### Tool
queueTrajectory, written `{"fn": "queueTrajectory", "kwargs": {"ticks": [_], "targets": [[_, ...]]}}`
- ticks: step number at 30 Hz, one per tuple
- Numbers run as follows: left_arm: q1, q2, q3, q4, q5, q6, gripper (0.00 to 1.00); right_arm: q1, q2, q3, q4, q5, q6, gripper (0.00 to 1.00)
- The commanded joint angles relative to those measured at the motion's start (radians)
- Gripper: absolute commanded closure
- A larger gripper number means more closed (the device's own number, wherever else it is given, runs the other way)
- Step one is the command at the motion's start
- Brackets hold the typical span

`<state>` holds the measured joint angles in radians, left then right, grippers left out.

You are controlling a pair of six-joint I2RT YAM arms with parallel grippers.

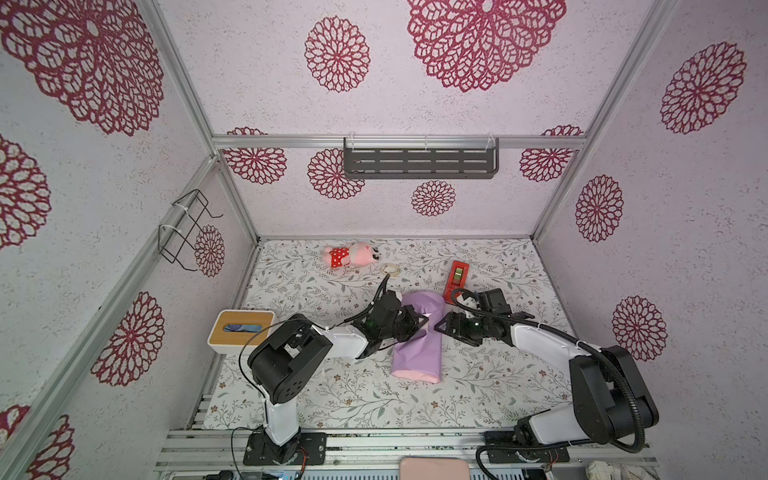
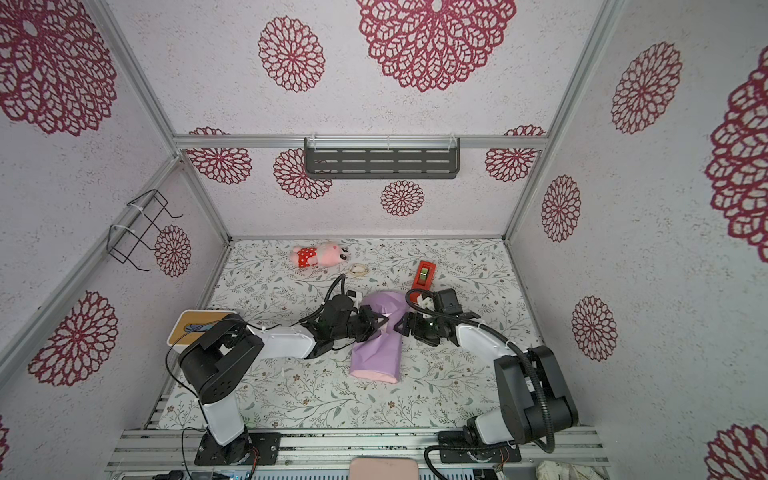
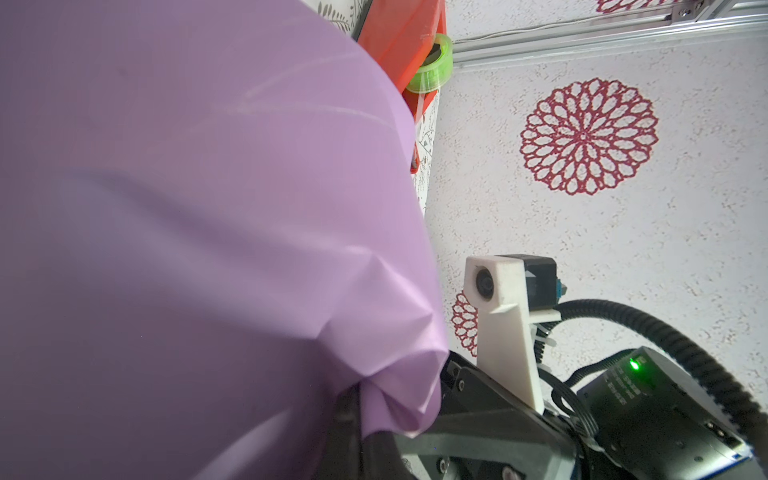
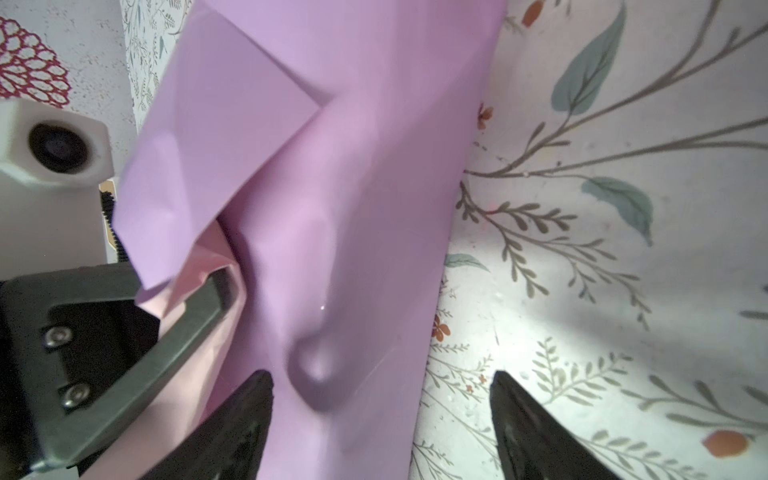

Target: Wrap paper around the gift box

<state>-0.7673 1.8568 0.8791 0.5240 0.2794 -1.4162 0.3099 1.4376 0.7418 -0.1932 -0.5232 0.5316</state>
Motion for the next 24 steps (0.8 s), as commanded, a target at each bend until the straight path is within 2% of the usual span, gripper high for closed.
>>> {"fn": "queueTrajectory", "kwargs": {"ticks": [1,6,16,24], "targets": [[-0.018,0.041,-0.025,-0.144,0.007,0.026,0.92,-0.016,-0.038,0.003,-0.042,0.018,-0.038,0.17],[-0.018,0.044,-0.020,-0.150,0.014,0.029,0.79,-0.042,-0.057,0.010,-0.067,0.025,-0.053,0.17],[-0.018,0.044,-0.007,-0.161,0.030,0.040,0.60,-0.084,-0.121,0.013,-0.108,0.064,-0.056,0.17],[-0.019,0.039,0.006,-0.181,0.035,0.054,0.48,-0.067,-0.177,-0.062,0.043,0.012,0.056,0.13]]}}
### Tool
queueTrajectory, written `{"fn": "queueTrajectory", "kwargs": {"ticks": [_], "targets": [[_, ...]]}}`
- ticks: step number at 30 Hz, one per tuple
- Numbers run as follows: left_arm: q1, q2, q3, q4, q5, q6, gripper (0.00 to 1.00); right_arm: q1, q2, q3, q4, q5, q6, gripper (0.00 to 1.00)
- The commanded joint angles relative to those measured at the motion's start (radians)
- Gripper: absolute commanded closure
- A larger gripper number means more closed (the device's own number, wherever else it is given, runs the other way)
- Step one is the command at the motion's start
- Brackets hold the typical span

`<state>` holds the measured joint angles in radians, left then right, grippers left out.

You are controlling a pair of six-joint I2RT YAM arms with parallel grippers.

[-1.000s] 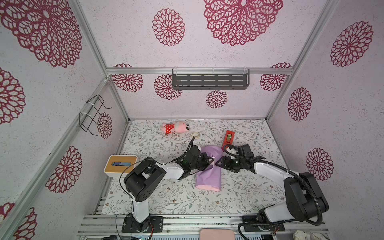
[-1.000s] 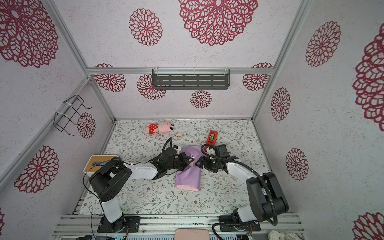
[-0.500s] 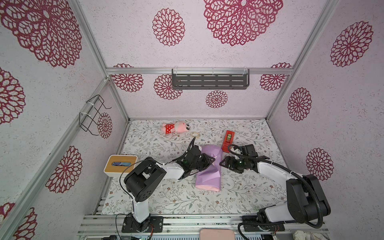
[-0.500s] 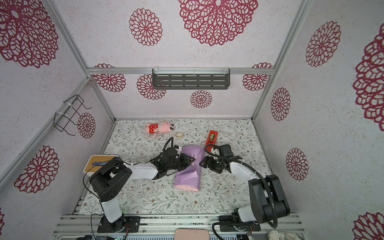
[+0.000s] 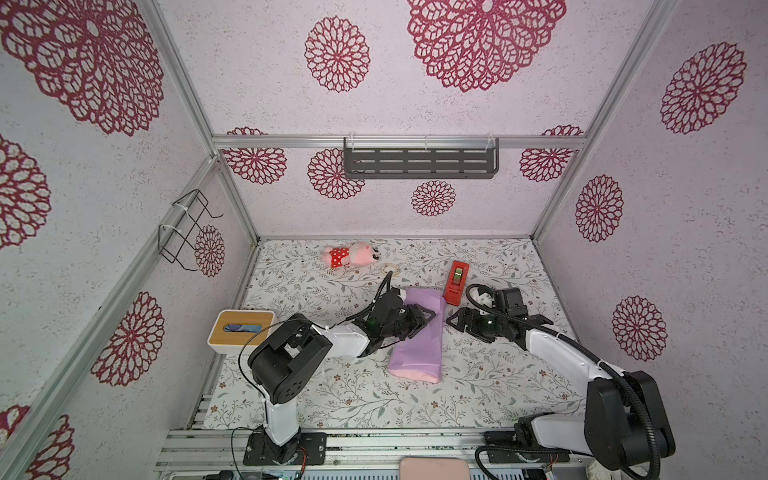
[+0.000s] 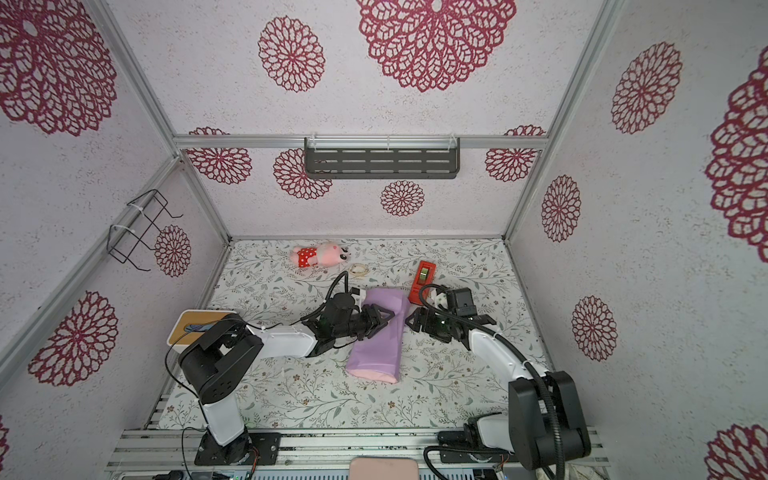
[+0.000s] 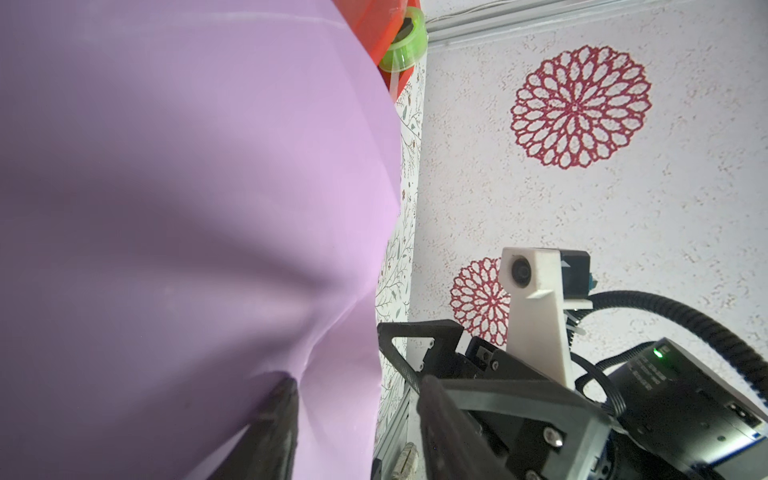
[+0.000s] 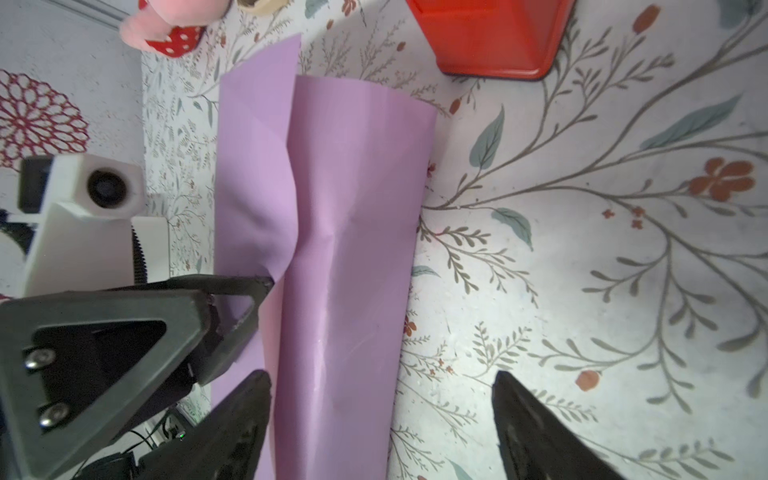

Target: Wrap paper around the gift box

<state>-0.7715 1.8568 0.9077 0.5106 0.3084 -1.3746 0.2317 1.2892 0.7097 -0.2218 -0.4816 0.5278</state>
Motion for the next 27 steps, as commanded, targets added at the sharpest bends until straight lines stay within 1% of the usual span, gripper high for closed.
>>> {"fn": "queueTrajectory", "kwargs": {"ticks": [1,8,13,19,27], "targets": [[-0.015,0.038,-0.023,-0.165,0.006,0.013,0.47,0.017,-0.031,-0.040,0.088,-0.035,0.074,0.12],[-0.015,0.031,-0.020,-0.171,0.008,0.014,0.44,0.094,0.011,-0.065,0.180,-0.029,0.124,0.05],[-0.015,0.024,-0.018,-0.175,0.008,0.018,0.44,0.127,0.061,-0.059,0.210,-0.014,0.133,0.04],[-0.011,0.008,-0.011,-0.177,0.008,0.023,0.43,0.126,0.076,-0.118,0.203,0.045,0.133,0.10],[0.006,-0.030,0.028,-0.205,0.009,0.066,0.41,0.127,0.066,-0.191,0.249,0.040,0.160,0.16]]}}
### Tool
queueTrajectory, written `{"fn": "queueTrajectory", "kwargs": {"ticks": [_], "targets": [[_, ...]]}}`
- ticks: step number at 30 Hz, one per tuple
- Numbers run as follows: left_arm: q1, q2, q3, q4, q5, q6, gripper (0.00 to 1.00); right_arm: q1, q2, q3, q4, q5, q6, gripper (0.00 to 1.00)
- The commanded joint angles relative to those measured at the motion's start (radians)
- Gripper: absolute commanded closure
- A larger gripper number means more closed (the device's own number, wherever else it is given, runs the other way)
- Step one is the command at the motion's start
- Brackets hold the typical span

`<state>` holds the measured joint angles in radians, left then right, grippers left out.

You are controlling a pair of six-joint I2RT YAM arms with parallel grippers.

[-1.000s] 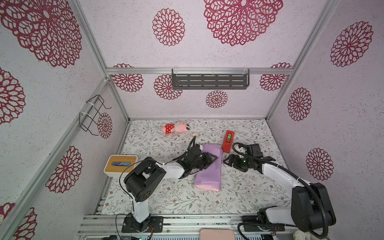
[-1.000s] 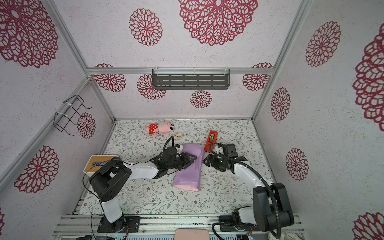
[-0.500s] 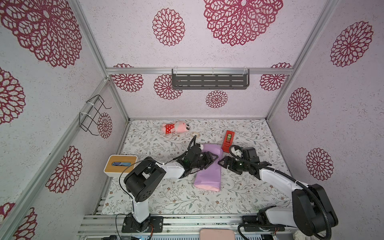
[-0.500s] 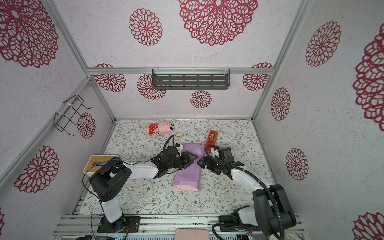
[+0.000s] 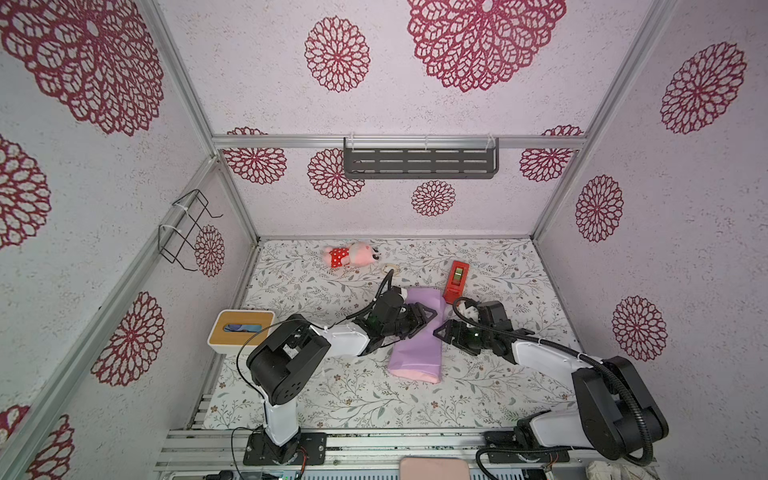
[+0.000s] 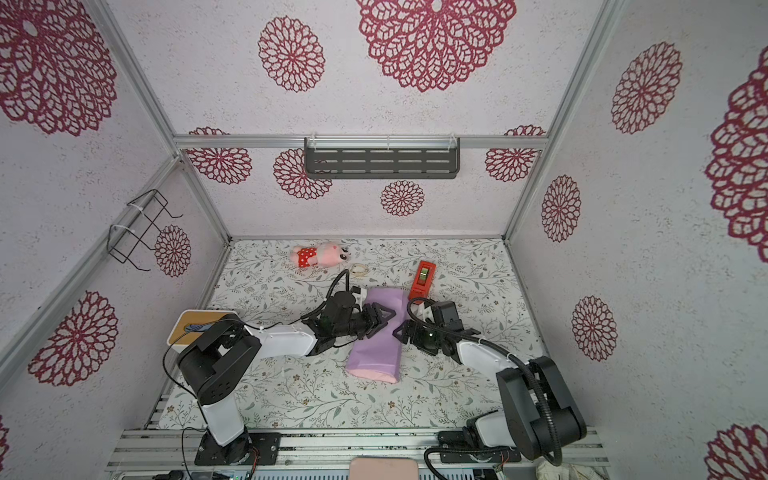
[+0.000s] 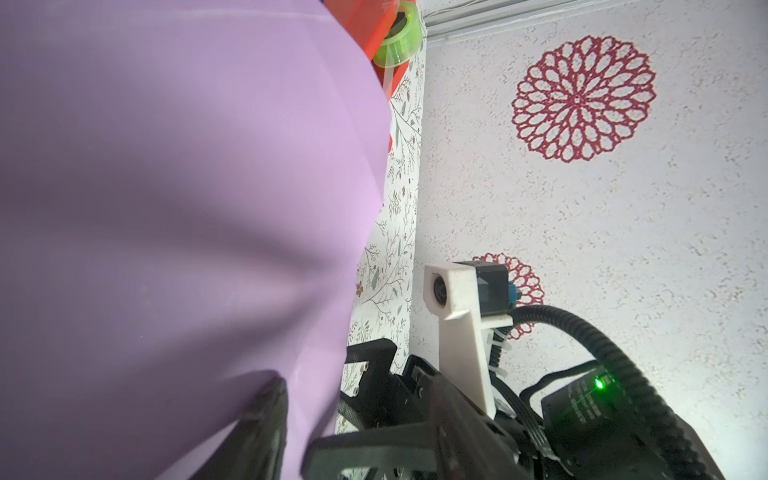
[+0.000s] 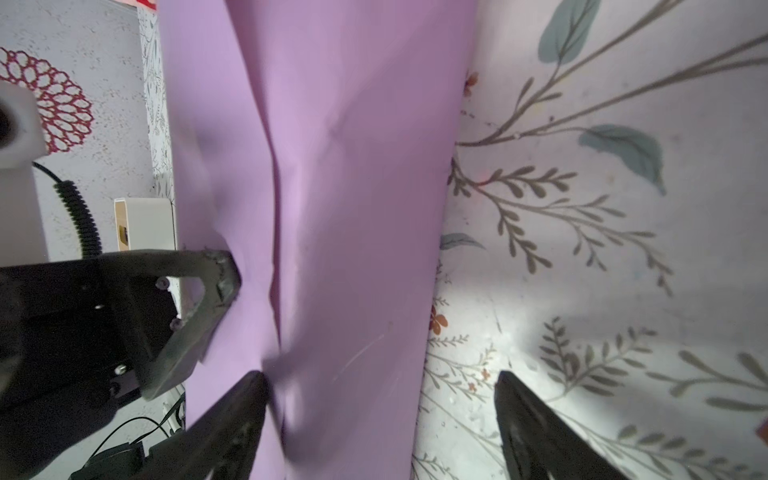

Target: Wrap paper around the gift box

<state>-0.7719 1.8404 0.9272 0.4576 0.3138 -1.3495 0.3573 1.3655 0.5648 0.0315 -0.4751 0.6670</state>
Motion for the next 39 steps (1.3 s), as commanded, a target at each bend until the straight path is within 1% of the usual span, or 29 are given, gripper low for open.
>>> {"fn": "queueTrajectory", "kwargs": {"ticks": [1,6,8,9,10,11,12,14,15,16,17,19,23,26,28,29,30,31,34,37,39], "targets": [[0.009,-0.019,0.016,-0.153,0.006,0.047,0.41,0.003,-0.012,-0.051,-0.001,0.035,0.022,0.16],[0.027,-0.075,0.063,-0.182,0.027,0.128,0.36,0.002,-0.029,-0.120,0.026,0.048,0.037,0.22],[0.043,-0.135,0.060,-0.213,0.016,0.185,0.32,0.005,-0.029,-0.131,0.033,0.045,0.041,0.24],[0.061,-0.187,0.043,-0.243,-0.002,0.219,0.29,0.004,-0.028,-0.136,0.036,0.045,0.041,0.24],[0.089,-0.232,0.021,-0.308,-0.023,0.289,0.24,0.005,-0.028,-0.138,0.037,0.045,0.041,0.25],[0.111,-0.248,0.007,-0.342,-0.042,0.314,0.21,0.005,-0.028,-0.142,0.037,0.046,0.040,0.25],[0.142,-0.300,-0.002,-0.404,-0.041,0.356,0.19,0.005,-0.025,-0.143,0.036,0.046,0.037,0.26],[0.181,-0.309,0.005,-0.490,-0.021,0.407,0.18,0.004,-0.021,-0.145,0.036,0.043,0.034,0.26],[0.208,-0.308,0.008,-0.530,-0.009,0.417,0.18,0.005,-0.019,-0.146,0.036,0.042,0.033,0.26],[0.252,-0.309,0.007,-0.572,0.029,0.442,0.18,0.005,-0.014,-0.143,0.043,0.042,0.030,0.27],[0.266,-0.309,0.001,-0.571,0.042,0.456,0.18,0.004,-0.011,-0.142,0.044,0.042,0.030,0.27],[0.286,-0.299,0.031,-0.596,0.116,0.507,0.18,0.004,-0.003,-0.139,0.050,0.038,0.031,0.27],[0.281,-0.319,0.051,-0.610,0.125,0.550,0.18,0.006,0.009,-0.126,0.043,0.035,0.025,0.27],[0.284,-0.334,0.052,-0.642,0.075,0.573,0.18,0.009,0.008,-0.100,0.033,0.035,0.024,0.27],[0.296,-0.314,0.061,-0.690,0.055,0.583,0.17,0.013,0.010,-0.083,0.026,0.034,0.021,0.27],[0.304,-0.300,0.072,-0.696,0.063,0.583,0.17,0.014,0.010,-0.081,0.026,0.035,0.021,0.27],[0.313,-0.242,0.101,-0.749,0.110,0.602,0.17,0.015,0.012,-0.075,0.023,0.036,0.019,0.27],[0.312,-0.211,0.115,-0.761,0.128,0.612,0.19,0.015,0.015,-0.069,0.020,0.035,0.018,0.27],[0.304,-0.171,0.136,-0.754,0.174,0.627,0.21,0.019,0.024,-0.052,0.009,0.035,0.011,0.27],[0.290,-0.150,0.151,-0.747,0.193,0.638,0.23,0.018,0.029,-0.043,0.003,0.036,0.007,0.27],[0.259,-0.106,0.192,-0.768,0.200,0.678,0.25,0.019,0.030,-0.039,0.001,0.036,0.006,0.27]]}}
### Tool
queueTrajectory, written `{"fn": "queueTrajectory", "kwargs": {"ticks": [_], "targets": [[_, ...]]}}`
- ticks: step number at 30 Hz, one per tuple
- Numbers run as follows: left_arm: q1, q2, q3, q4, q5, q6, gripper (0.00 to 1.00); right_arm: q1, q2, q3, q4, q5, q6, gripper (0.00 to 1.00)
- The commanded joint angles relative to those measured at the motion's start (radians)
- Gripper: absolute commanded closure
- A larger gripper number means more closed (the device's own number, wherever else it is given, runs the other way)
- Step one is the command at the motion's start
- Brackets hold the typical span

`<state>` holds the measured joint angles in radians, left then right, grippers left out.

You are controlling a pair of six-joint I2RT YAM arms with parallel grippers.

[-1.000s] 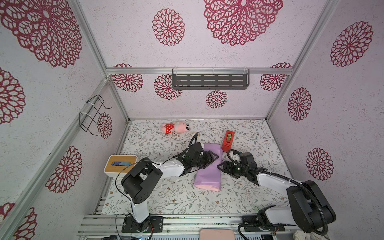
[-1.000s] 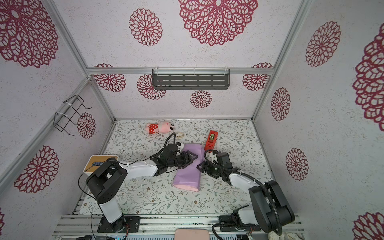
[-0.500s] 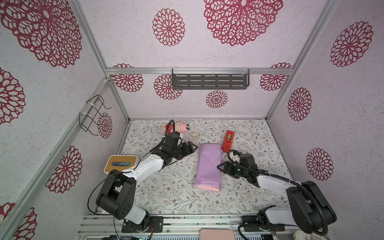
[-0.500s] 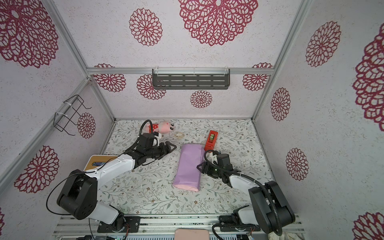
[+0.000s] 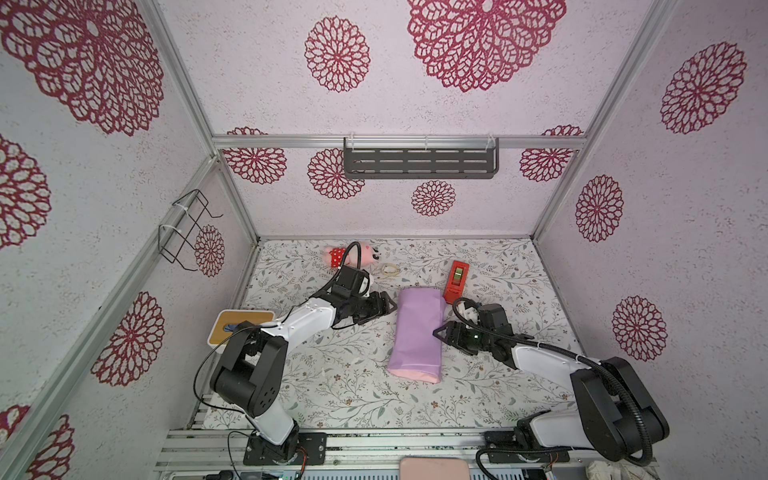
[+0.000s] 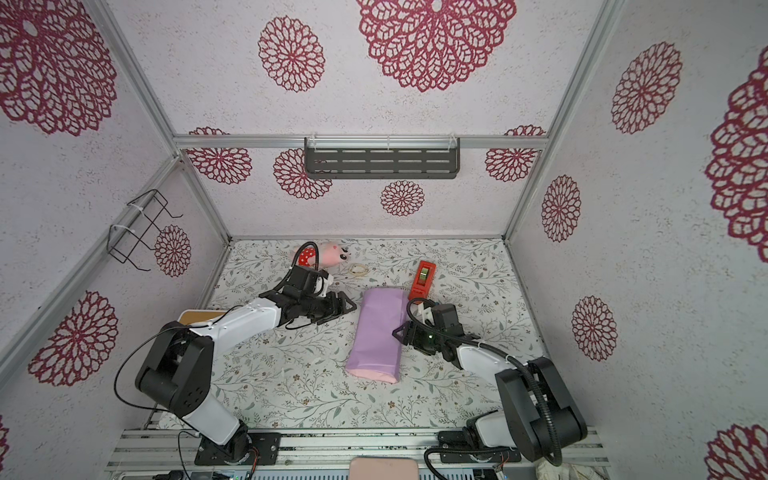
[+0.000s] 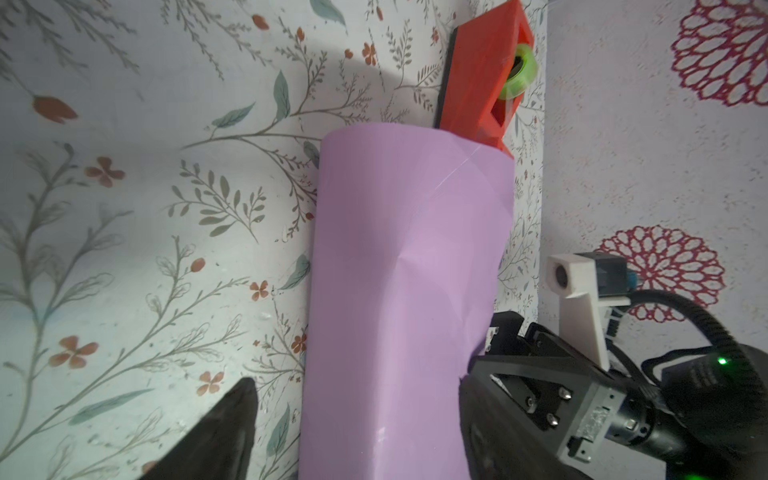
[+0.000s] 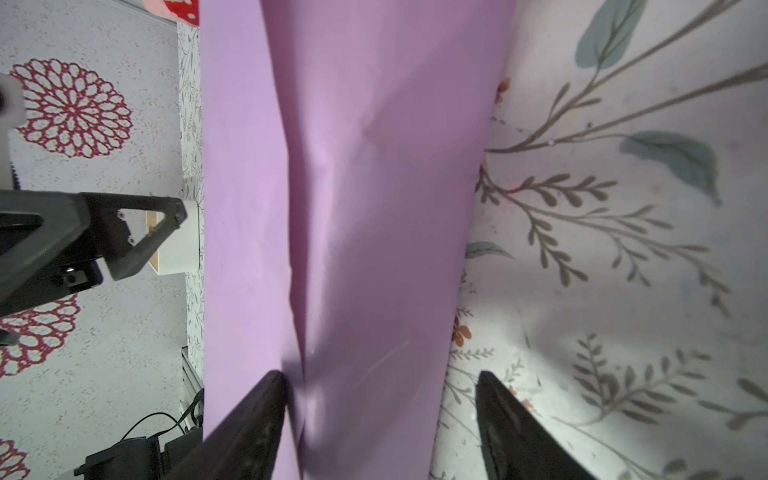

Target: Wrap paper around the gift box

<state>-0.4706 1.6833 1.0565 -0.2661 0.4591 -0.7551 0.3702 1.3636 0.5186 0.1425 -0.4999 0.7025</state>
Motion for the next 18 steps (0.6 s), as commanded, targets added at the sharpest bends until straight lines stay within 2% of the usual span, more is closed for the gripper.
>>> {"fn": "queueTrajectory", "kwargs": {"ticks": [1,2,9,10,11,12,18], "targets": [[-0.050,0.080,0.073,-0.058,0.046,0.094,0.27,0.006,0.036,0.012,-0.111,0.061,-0.031,0.27],[-0.053,0.128,0.105,-0.066,0.050,0.101,0.31,0.007,0.039,0.017,-0.111,0.058,-0.033,0.27],[-0.096,0.183,0.158,-0.058,0.076,0.115,0.30,0.010,0.053,0.037,-0.121,0.059,-0.041,0.27],[-0.112,0.214,0.181,-0.054,0.075,0.111,0.31,0.012,0.054,0.037,-0.121,0.057,-0.041,0.27],[-0.118,0.264,0.213,-0.057,0.060,0.114,0.37,0.012,0.051,0.042,-0.126,0.058,-0.042,0.27],[-0.119,0.271,0.226,-0.059,0.059,0.116,0.39,0.013,0.051,0.045,-0.128,0.058,-0.043,0.27],[-0.137,0.323,0.250,-0.107,0.059,0.148,0.40,0.013,0.052,0.065,-0.146,0.058,-0.051,0.27]]}}
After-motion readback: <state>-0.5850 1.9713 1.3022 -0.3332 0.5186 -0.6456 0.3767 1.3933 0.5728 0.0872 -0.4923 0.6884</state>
